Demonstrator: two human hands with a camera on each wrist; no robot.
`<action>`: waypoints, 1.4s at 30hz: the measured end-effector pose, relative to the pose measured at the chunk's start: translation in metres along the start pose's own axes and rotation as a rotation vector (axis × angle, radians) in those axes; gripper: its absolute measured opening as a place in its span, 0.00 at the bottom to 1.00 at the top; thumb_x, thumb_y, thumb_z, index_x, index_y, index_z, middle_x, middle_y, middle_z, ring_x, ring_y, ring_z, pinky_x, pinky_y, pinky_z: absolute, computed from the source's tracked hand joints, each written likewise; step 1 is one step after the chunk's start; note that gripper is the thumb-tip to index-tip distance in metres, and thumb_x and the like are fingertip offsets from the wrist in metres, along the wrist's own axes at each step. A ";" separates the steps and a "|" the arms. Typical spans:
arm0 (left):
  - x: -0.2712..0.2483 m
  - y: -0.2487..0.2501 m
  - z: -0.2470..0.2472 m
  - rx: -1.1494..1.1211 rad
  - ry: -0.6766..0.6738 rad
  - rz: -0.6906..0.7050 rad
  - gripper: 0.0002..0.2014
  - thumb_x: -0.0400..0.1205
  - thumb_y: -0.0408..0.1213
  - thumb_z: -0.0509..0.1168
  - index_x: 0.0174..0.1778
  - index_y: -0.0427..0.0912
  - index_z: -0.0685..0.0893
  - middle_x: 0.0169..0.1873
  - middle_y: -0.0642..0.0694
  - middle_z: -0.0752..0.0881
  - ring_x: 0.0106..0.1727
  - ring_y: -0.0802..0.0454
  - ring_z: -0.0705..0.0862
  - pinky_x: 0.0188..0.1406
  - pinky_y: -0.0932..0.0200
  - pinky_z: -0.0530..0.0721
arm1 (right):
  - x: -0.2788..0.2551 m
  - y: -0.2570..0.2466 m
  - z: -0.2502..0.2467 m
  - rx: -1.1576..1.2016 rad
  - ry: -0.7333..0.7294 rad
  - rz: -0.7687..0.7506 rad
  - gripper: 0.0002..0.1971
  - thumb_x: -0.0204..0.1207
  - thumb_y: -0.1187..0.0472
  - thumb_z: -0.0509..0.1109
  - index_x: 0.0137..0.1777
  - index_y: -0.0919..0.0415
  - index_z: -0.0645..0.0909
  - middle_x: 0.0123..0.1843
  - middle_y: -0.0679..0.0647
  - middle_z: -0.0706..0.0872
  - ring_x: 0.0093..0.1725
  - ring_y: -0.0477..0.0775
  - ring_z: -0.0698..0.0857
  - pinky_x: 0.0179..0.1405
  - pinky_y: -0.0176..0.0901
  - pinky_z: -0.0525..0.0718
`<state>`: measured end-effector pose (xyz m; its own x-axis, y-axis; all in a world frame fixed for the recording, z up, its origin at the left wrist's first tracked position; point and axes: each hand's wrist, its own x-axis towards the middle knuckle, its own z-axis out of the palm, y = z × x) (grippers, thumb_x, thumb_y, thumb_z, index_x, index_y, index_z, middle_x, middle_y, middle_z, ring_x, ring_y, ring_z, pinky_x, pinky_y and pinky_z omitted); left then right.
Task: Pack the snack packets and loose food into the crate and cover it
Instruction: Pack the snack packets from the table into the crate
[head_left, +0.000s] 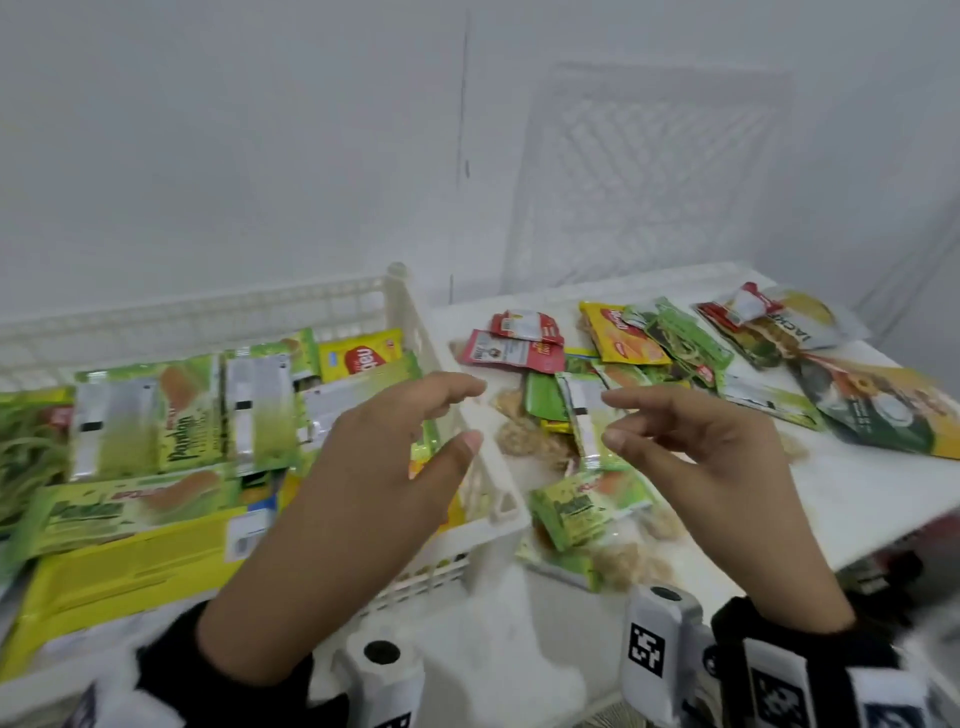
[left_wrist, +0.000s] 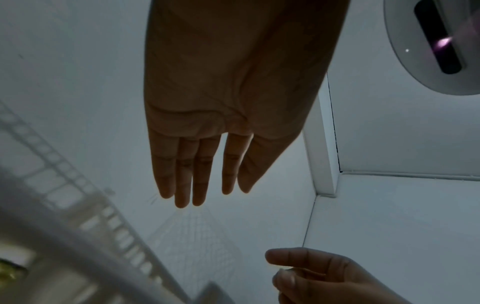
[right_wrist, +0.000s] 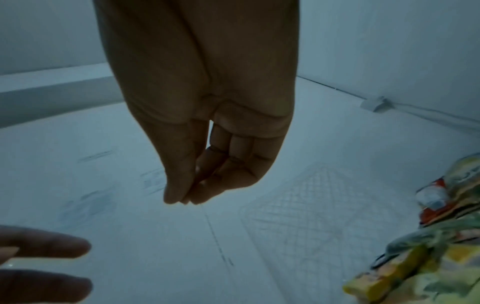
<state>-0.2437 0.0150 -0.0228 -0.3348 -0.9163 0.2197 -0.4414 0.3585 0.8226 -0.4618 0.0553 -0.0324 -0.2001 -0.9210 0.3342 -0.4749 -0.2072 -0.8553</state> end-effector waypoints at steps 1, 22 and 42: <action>0.007 0.006 0.014 -0.008 -0.010 -0.004 0.13 0.80 0.42 0.65 0.56 0.67 0.78 0.59 0.66 0.81 0.63 0.68 0.78 0.66 0.57 0.77 | 0.005 0.011 -0.012 -0.015 -0.004 0.017 0.13 0.70 0.71 0.76 0.47 0.51 0.88 0.34 0.47 0.89 0.36 0.44 0.87 0.40 0.28 0.83; 0.178 0.004 0.193 0.253 0.014 -0.309 0.17 0.81 0.34 0.63 0.67 0.42 0.78 0.66 0.45 0.80 0.65 0.51 0.76 0.52 0.67 0.67 | 0.227 0.214 -0.139 -0.535 -0.147 0.098 0.09 0.76 0.69 0.69 0.53 0.65 0.88 0.52 0.61 0.90 0.52 0.56 0.86 0.56 0.40 0.80; 0.269 -0.074 0.186 1.266 -0.717 -0.274 0.47 0.75 0.43 0.67 0.81 0.60 0.41 0.80 0.37 0.39 0.78 0.31 0.58 0.73 0.41 0.69 | 0.274 0.256 -0.149 -0.446 -0.437 0.224 0.27 0.64 0.61 0.80 0.60 0.61 0.72 0.52 0.56 0.82 0.52 0.57 0.82 0.35 0.38 0.78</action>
<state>-0.4562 -0.2251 -0.1222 -0.2872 -0.8329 -0.4731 -0.8461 0.4521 -0.2823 -0.7662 -0.2006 -0.1011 -0.0136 -0.9944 -0.1046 -0.7903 0.0748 -0.6081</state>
